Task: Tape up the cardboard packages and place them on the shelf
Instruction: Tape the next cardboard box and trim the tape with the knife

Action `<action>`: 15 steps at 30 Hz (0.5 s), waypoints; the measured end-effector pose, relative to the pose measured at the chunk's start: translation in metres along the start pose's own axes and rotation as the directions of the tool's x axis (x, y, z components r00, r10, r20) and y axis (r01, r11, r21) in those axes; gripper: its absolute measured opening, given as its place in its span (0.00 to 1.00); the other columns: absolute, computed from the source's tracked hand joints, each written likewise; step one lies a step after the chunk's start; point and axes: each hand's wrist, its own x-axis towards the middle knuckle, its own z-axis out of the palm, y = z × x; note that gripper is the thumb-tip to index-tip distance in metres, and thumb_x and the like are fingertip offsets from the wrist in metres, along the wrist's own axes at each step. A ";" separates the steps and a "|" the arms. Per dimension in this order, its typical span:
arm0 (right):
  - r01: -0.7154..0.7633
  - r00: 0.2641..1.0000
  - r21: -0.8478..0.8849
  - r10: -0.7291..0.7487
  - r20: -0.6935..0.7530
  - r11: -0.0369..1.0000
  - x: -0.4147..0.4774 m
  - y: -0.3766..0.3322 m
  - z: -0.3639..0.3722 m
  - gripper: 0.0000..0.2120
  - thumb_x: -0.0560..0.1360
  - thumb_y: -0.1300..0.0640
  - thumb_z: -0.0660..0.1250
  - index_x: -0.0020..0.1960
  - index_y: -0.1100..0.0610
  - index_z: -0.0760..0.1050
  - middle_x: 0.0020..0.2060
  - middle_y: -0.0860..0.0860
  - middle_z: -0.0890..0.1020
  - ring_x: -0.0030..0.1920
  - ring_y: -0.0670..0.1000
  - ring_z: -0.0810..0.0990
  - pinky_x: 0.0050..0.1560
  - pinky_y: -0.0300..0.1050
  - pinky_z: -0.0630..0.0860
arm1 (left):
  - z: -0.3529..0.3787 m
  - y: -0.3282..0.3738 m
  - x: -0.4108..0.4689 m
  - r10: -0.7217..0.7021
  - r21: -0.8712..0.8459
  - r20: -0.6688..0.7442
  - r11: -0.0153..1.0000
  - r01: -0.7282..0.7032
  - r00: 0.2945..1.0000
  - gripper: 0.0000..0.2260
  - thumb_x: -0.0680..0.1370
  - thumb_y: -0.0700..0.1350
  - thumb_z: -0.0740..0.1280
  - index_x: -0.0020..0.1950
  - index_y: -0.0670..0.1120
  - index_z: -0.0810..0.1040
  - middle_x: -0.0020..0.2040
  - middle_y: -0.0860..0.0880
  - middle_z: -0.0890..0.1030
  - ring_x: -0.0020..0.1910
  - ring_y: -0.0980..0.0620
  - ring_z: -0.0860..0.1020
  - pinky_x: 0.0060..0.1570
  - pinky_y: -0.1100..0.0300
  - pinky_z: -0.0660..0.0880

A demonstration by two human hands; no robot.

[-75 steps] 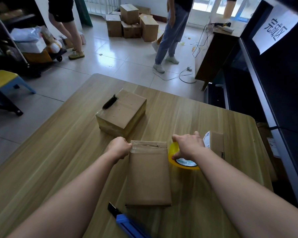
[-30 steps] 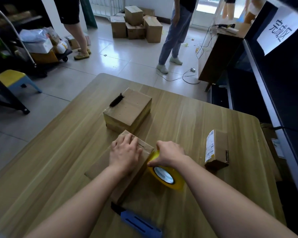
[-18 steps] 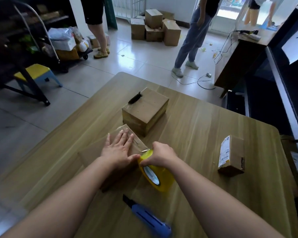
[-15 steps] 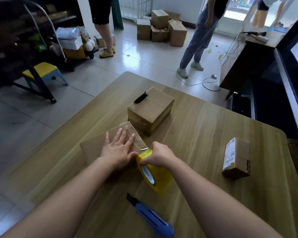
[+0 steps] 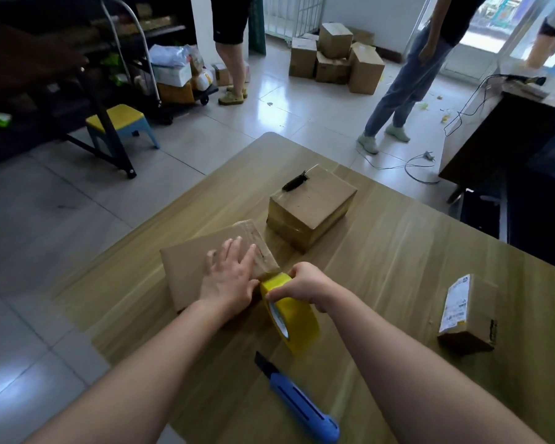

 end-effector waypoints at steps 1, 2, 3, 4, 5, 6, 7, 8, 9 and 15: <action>-0.005 1.000 0.008 0.005 -0.005 1.000 0.001 0.000 0.001 0.43 0.65 0.47 0.80 0.73 0.60 0.65 0.66 0.56 0.74 0.65 0.56 0.73 0.59 0.48 0.75 | -0.001 0.002 -0.006 0.035 -0.057 -0.131 0.997 -0.043 0.991 0.26 0.78 0.49 0.63 0.75 0.49 0.63 0.72 0.43 0.63 0.72 0.42 0.61 0.68 0.48 0.61; -0.011 1.000 0.020 0.011 -0.008 1.000 0.001 -0.001 0.001 0.43 0.65 0.47 0.80 0.73 0.60 0.65 0.66 0.56 0.74 0.65 0.57 0.73 0.58 0.49 0.76 | -0.002 0.003 -0.012 0.070 -0.141 -0.249 0.984 -0.108 0.966 0.20 0.76 0.44 0.65 0.68 0.46 0.72 0.63 0.43 0.72 0.62 0.43 0.71 0.58 0.52 0.70; -0.018 1.000 0.038 0.018 -0.009 0.999 0.001 -0.002 0.001 0.43 0.65 0.47 0.80 0.73 0.60 0.65 0.66 0.56 0.74 0.65 0.57 0.73 0.57 0.49 0.76 | -0.003 0.004 -0.018 0.086 -0.246 -0.305 0.955 -0.165 0.949 0.13 0.76 0.42 0.64 0.60 0.44 0.75 0.53 0.45 0.75 0.52 0.45 0.76 0.46 0.59 0.72; -0.024 1.000 0.055 0.024 -0.011 0.998 0.001 -0.003 0.001 0.43 0.66 0.47 0.80 0.73 0.60 0.65 0.65 0.56 0.74 0.65 0.57 0.74 0.56 0.49 0.75 | -0.006 0.006 -0.025 0.084 -0.335 -0.287 0.925 -0.182 0.954 0.08 0.77 0.41 0.63 0.56 0.45 0.75 0.46 0.47 0.76 0.43 0.49 0.76 0.38 0.64 0.70; -0.028 1.000 0.069 0.029 -0.012 0.997 0.000 -0.004 0.001 0.42 0.66 0.47 0.80 0.72 0.61 0.66 0.65 0.57 0.74 0.64 0.57 0.74 0.55 0.48 0.75 | -0.005 0.010 -0.030 0.054 -0.399 -0.232 0.905 -0.146 0.971 0.05 0.79 0.43 0.61 0.53 0.46 0.74 0.42 0.49 0.75 0.38 0.52 0.75 0.33 0.66 0.67; -0.030 0.999 0.079 0.031 -0.013 0.996 0.000 -0.006 0.001 0.42 0.66 0.46 0.79 0.72 0.61 0.66 0.64 0.57 0.74 0.64 0.57 0.74 0.54 0.48 0.75 | -0.002 0.013 -0.033 -0.002 -0.455 -0.174 0.887 -0.079 0.985 0.04 0.80 0.45 0.60 0.52 0.47 0.73 0.40 0.51 0.76 0.36 0.54 0.75 0.30 0.67 0.66; -0.035 0.999 0.088 0.036 -0.014 0.996 0.000 -0.007 0.001 0.42 0.66 0.46 0.79 0.72 0.61 0.66 0.64 0.57 0.75 0.63 0.57 0.75 0.52 0.47 0.75 | 0.003 0.015 -0.034 -0.082 -0.530 -0.110 0.848 0.011 0.991 0.05 0.80 0.47 0.59 0.52 0.48 0.72 0.40 0.52 0.77 0.35 0.55 0.75 0.30 0.66 0.68; -0.040 0.999 0.097 0.042 -0.012 0.994 0.000 -0.008 0.002 0.42 0.66 0.45 0.79 0.72 0.62 0.66 0.63 0.57 0.75 0.62 0.57 0.75 0.51 0.47 0.76 | 0.007 0.017 -0.035 -0.155 -0.631 -0.038 0.770 0.096 0.987 0.06 0.80 0.47 0.58 0.53 0.49 0.72 0.41 0.51 0.78 0.36 0.55 0.76 0.30 0.63 0.72; -0.046 0.999 0.108 0.047 -0.007 0.993 -0.001 -0.009 0.003 0.42 0.66 0.45 0.79 0.72 0.62 0.66 0.62 0.57 0.75 0.61 0.58 0.76 0.50 0.47 0.76 | 0.011 0.018 -0.035 -0.200 -0.733 0.035 0.661 0.161 0.979 0.08 0.81 0.48 0.57 0.56 0.49 0.72 0.42 0.50 0.79 0.37 0.53 0.78 0.32 0.59 0.76; -0.079 0.997 0.185 0.074 0.033 0.980 0.002 -0.008 0.013 0.37 0.70 0.43 0.75 0.70 0.62 0.67 0.61 0.57 0.77 0.61 0.58 0.77 0.54 0.48 0.78 | 0.017 0.024 -0.029 -0.138 -0.913 0.363 0.143 0.381 0.921 0.19 0.83 0.54 0.55 0.70 0.45 0.63 0.53 0.41 0.77 0.49 0.42 0.80 0.39 0.51 0.80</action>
